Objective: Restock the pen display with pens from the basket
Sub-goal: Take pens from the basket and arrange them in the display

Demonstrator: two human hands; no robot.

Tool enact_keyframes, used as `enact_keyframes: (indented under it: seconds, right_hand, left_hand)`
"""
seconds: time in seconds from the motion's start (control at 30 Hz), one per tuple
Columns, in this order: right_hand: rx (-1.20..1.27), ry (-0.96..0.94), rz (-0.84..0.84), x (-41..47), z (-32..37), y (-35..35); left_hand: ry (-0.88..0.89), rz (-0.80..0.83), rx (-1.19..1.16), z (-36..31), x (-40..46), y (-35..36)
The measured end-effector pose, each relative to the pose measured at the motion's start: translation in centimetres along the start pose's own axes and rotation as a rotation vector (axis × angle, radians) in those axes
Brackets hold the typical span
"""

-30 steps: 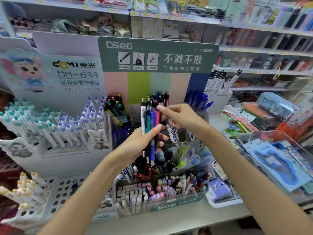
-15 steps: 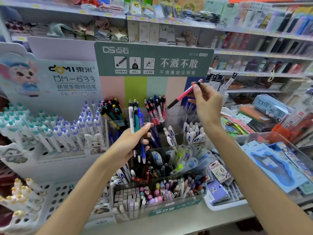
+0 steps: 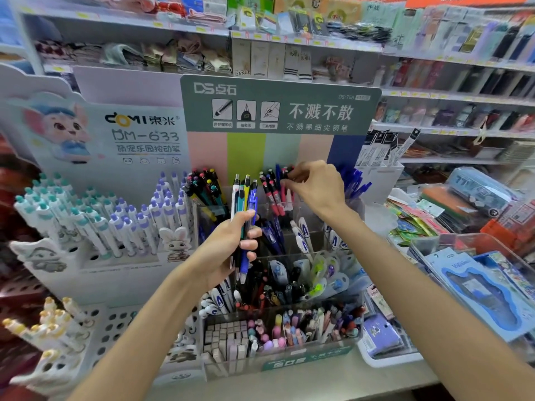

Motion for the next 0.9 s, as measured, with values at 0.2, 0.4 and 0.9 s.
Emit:
enact_keyframes:
  seconds: [0.2,0.4,0.9]
  right_hand:
    - [-0.329,-0.119,0.034,-0.1,1.9,0.8]
    - [0.138,0.025,0.032,-2.0,0.1,-1.0]
    - [0.790,0.370,0.476,-7.2,-5.3,-2.0]
  left_hand:
    - [0.046,0.000,0.059,0.0,0.4,0.4]
    - [0.063,-0.002,0.121,0.4,0.7,1.2]
    - [0.042,0.062,0.226,1.9,2.2,5.2]
Point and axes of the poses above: each hand's wrist, its own x-axis towards the middle knuckle, its own y-axis out of the palm, z = x × y, the point moved 7 cm from there along x, towards the middle knuckle, and after that the axes turned 9 degrees about z, right-handed, at the moved point
